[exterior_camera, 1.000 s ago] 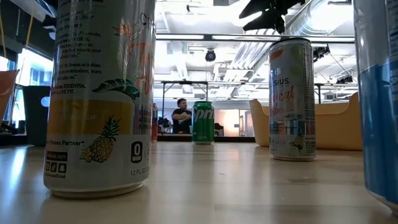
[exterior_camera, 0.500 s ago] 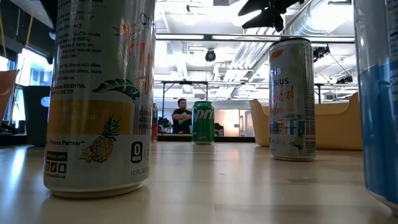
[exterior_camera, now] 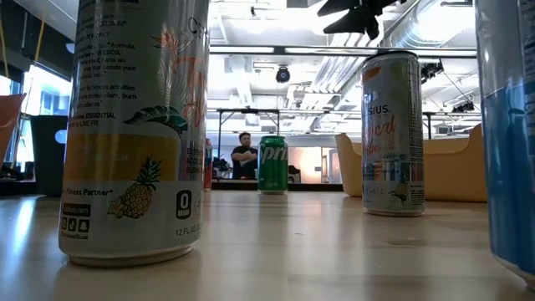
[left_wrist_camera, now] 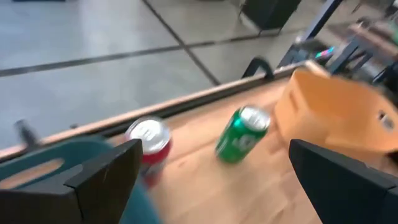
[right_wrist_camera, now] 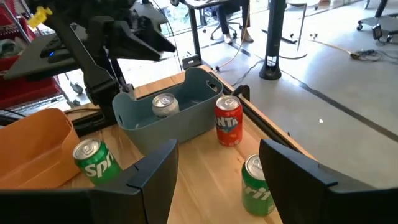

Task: Sort soda cans
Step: Put the top orange soda can into the yellow bin

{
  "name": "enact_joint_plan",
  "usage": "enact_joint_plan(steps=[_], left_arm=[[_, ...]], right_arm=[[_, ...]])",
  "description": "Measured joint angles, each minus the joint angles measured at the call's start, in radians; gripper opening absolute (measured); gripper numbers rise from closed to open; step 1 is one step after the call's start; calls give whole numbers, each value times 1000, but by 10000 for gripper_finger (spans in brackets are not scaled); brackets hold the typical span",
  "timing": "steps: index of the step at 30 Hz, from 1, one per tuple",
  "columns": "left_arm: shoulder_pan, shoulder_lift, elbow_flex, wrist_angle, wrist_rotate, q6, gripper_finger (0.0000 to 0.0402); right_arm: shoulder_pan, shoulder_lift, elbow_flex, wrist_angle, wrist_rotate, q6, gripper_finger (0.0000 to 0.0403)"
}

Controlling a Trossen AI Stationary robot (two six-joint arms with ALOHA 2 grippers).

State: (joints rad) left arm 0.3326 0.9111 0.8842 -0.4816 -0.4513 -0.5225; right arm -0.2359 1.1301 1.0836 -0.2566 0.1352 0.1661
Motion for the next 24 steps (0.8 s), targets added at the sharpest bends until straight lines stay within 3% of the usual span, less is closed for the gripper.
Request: enact_joint_plan(steps=[4, 8, 12, 15, 24], left_arm=[[77, 143, 75, 32, 118, -61, 399], [177, 350, 261, -124, 263, -38, 399], [256, 553, 495, -361, 286, 60, 399], [291, 677, 602, -479, 281, 132, 399], [325, 877, 626, -502, 280, 250, 399]], right_arm=[[0, 0, 0, 17, 0, 0, 220], [0, 0, 0, 41, 0, 0, 220], [0, 0, 0, 45, 0, 17, 220], [0, 0, 0, 45, 0, 17, 220], [0, 0, 0, 45, 0, 17, 220]])
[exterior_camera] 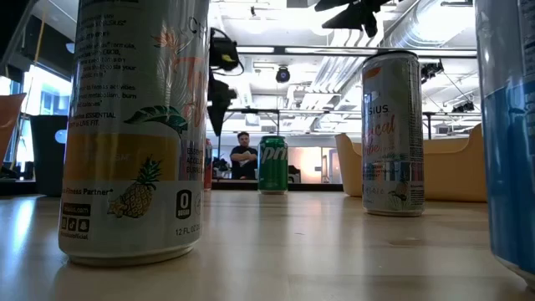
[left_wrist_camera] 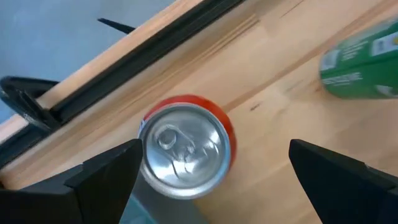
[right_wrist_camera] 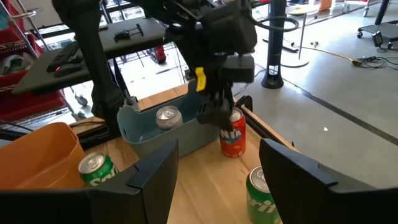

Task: Sort soda cans
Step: Put the top orange soda can into the yellow bin

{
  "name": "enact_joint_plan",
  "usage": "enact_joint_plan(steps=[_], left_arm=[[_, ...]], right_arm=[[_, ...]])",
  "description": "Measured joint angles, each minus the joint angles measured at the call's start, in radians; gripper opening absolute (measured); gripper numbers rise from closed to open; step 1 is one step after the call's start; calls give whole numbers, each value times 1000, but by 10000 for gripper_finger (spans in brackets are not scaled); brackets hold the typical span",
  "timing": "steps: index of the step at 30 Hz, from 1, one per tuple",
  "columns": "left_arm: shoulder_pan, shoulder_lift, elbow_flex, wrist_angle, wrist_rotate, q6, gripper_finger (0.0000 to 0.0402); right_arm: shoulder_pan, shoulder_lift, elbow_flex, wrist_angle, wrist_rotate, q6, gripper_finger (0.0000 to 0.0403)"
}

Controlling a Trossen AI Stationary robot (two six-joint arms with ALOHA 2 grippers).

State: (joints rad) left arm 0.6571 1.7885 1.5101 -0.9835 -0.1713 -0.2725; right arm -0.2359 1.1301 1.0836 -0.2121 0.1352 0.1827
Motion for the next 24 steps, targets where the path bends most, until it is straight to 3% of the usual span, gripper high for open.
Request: enact_joint_plan(steps=[8, 18, 24], left_arm=[[10, 30, 2, 14, -96, 24, 399], [6, 33, 37, -7, -21, 57, 399], [39, 51, 37, -38, -59, 50, 399]], right_arm=[[1, 0, 0, -1, 0, 35, 220], [1, 0, 0, -2, 0, 26, 220], [1, 0, 0, -5, 0, 26, 220]])
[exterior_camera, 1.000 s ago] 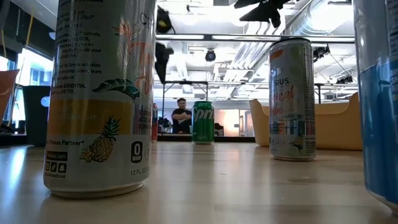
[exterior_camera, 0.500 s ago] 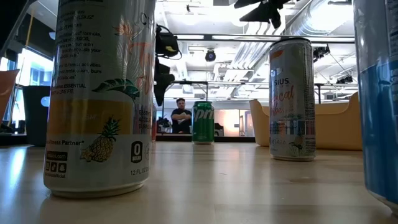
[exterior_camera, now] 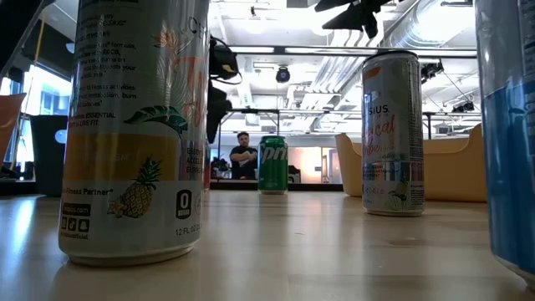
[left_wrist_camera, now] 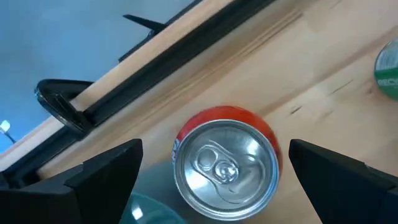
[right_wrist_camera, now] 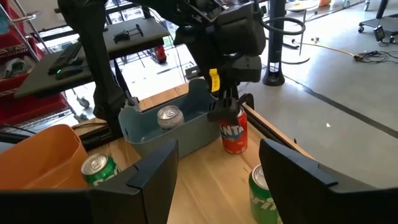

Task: Sort soda cans
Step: Put the top orange soda can into the yellow bin

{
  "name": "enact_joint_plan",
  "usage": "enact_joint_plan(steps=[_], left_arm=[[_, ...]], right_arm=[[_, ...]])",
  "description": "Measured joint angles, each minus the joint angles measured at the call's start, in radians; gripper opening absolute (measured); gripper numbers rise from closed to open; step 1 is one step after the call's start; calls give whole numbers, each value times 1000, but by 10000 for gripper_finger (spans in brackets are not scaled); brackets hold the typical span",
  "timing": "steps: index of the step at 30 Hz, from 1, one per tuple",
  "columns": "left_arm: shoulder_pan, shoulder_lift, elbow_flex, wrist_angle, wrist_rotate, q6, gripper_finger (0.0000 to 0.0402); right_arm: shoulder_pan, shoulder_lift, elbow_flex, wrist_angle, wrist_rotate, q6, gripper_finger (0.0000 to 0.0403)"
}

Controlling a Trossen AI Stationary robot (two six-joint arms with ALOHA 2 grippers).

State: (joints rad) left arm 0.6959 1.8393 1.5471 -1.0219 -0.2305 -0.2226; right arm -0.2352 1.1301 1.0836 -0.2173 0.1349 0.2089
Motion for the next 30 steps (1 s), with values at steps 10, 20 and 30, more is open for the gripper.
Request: enact_joint_plan(steps=[10, 20, 30], left_arm=[[0, 55, 0, -5, 62, -11, 399], [-10, 63, -1, -25, 67, -11, 370], [-10, 62, -1, -21, 79, -8, 278]], right_arm=[[0, 1, 0, -4, 0, -7, 220], [0, 2, 0, -9, 0, -8, 220], [0, 2, 0, -11, 0, -16, 220]])
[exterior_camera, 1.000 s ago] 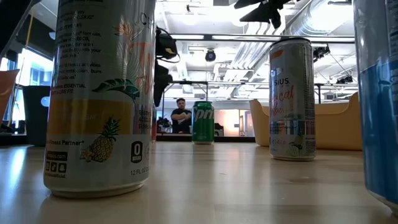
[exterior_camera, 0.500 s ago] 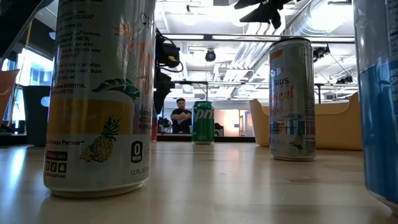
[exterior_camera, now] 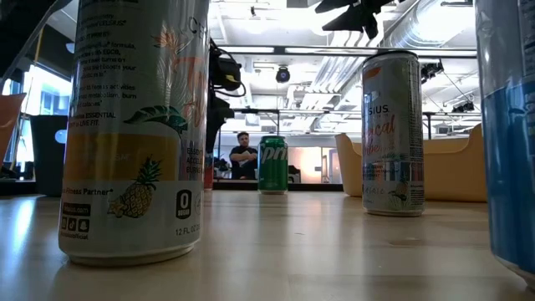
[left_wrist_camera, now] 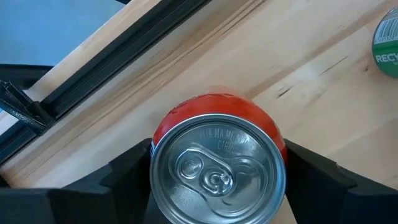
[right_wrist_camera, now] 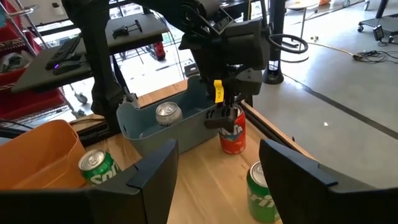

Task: Sort soda cans
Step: Put the top orange soda can into the yellow bin

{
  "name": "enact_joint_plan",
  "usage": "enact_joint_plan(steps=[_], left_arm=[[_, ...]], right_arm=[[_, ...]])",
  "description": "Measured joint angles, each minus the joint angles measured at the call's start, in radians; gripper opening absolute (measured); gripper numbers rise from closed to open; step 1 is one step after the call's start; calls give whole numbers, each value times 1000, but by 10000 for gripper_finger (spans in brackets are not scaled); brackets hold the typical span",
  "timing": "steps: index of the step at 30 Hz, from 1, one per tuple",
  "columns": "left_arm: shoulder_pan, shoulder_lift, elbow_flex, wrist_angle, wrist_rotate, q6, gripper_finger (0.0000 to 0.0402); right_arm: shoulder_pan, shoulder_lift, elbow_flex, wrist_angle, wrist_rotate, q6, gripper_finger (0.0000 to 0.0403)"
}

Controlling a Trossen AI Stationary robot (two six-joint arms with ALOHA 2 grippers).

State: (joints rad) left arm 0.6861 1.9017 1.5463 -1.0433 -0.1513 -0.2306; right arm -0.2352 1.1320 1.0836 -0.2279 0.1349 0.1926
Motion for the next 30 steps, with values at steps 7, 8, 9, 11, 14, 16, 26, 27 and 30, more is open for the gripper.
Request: enact_joint_plan(steps=[7, 8, 9, 11, 14, 16, 26, 27, 30], left_arm=[[-2, -47, -3, -13, 26, 15, 278], [-2, -65, -3, -9, 26, 15, 278], [-2, -83, -3, -6, 27, 15, 278], [-10, -118, -3, -4, 24, 13, 278], [-32, -174, -3, 1, 24, 8, 278], [-55, -214, -2, 21, 65, 7, 278], [-249, -373, -1, 33, 57, -30, 278], [-270, -381, -1, 37, 53, -36, 278], [-333, -403, -1, 47, 29, -67, 278]], right_arm=[[0, -7, 0, -2, -12, -21, 220], [0, -11, 0, -5, -13, -26, 220], [0, -17, 0, -10, -13, -27, 220], [0, -27, 0, -19, -13, -36, 220], [0, -37, 0, -23, -13, -36, 220], [0, -41, 0, -36, -13, -35, 220], [-3, -14, 0, -430, 67, 170, 220], [-4, -7, 0, -443, 68, 180, 220], [-6, 21, 0, -528, 99, 221, 214]])
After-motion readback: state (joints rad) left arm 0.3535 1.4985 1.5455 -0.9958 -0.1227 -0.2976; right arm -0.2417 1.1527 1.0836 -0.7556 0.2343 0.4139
